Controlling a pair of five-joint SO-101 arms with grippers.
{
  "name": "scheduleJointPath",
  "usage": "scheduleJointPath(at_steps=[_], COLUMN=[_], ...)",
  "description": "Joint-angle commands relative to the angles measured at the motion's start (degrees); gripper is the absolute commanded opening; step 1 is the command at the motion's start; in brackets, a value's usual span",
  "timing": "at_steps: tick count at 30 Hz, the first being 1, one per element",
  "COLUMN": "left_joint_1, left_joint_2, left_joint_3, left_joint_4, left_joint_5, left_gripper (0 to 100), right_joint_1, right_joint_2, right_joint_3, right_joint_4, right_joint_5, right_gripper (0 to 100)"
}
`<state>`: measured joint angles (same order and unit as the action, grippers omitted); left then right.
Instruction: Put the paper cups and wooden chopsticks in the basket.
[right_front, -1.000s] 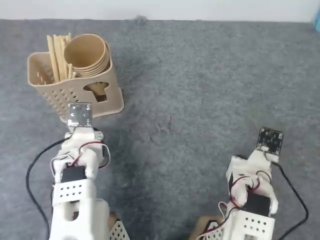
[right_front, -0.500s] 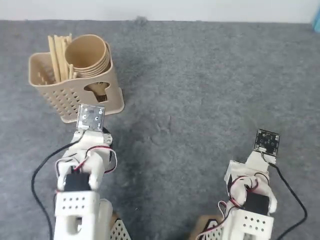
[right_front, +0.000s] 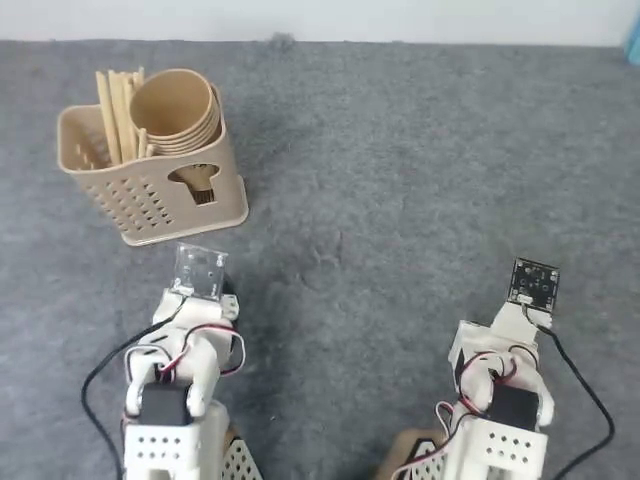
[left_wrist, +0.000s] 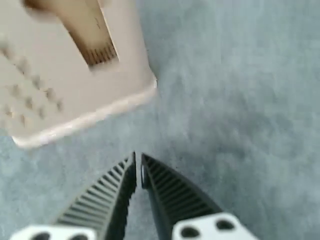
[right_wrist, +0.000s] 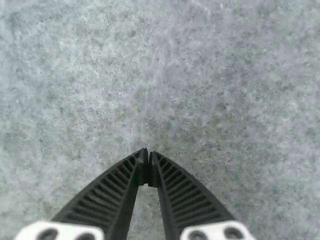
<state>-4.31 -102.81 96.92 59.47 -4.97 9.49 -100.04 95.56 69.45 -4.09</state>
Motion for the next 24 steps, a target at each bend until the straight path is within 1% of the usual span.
scheduleJointPath(at_steps=[1,2,3,24], left_joint_1=[0.00,0.00,-0.09,0.00], left_joint_2=[0.35,0.35,0.18,-0.09], left_joint_3=[-0.31,-0.31,-0.31,-0.31], left_joint_4=[8.62,11.69,12.22,12.13], left_joint_5=[-0.18,-0.18,-0.26,-0.35], left_gripper=[1,1,1,1], right_joint_1=[-0.04,-0.04,-0.04,-0.04], right_joint_2=[-0.22,-0.22,-0.22,-0.22], right_joint_3=[1.05,1.05,1.05,1.05], right_joint_4=[0.22,0.22,0.22,0.22], right_joint_5=[0.26,0.26,0.26,0.26], right_gripper=[0.8,0.8,0.8,0.8])
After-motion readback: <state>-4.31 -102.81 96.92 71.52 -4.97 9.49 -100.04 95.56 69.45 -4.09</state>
